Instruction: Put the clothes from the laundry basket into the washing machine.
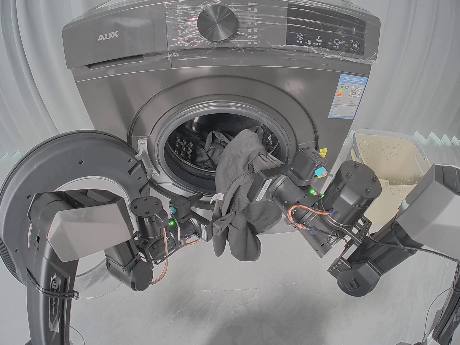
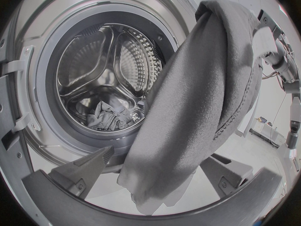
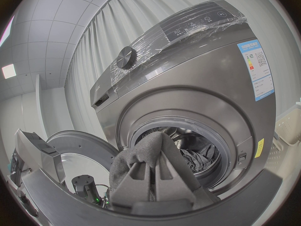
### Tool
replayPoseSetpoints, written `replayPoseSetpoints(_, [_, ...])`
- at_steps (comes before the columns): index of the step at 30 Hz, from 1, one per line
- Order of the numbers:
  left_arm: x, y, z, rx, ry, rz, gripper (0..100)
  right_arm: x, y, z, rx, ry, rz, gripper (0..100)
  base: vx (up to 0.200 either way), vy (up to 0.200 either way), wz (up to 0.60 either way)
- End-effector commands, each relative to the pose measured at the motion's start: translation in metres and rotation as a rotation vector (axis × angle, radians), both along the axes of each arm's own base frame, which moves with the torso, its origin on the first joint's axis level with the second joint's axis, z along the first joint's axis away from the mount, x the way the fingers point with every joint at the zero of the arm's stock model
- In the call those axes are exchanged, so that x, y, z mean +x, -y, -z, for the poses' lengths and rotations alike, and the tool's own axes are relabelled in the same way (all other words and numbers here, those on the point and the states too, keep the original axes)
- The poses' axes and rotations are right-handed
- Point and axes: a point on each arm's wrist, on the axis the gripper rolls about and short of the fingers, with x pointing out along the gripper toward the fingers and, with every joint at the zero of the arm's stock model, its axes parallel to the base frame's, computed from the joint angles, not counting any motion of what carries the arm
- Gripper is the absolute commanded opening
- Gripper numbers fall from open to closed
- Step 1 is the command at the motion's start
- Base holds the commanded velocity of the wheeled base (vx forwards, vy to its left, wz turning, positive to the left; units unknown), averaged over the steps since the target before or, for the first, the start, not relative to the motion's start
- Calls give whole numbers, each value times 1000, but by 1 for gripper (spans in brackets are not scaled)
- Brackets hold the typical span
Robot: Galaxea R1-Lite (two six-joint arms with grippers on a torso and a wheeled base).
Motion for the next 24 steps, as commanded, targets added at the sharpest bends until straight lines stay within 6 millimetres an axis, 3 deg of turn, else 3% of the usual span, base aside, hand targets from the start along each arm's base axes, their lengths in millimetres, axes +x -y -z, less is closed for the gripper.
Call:
replayPoseSetpoints(1, [2,-4,-3,-4,12,-13,100,0,2,0,-1,-2,4,0,0,0,0])
replayPoseSetpoints(15, [7,-13,-5,-6,20,-39,100,3,4,2,-2,-5,11,0,0,0,0])
replayPoseSetpoints(16, [7,-13,-5,-6,19,-39,0,3,4,2,-2,-5,11,0,0,0,0])
replayPoseSetpoints(24, [6,-9,-6,-10,21,-28,0,3,3,3,-4,-8,11,0,0,0,0])
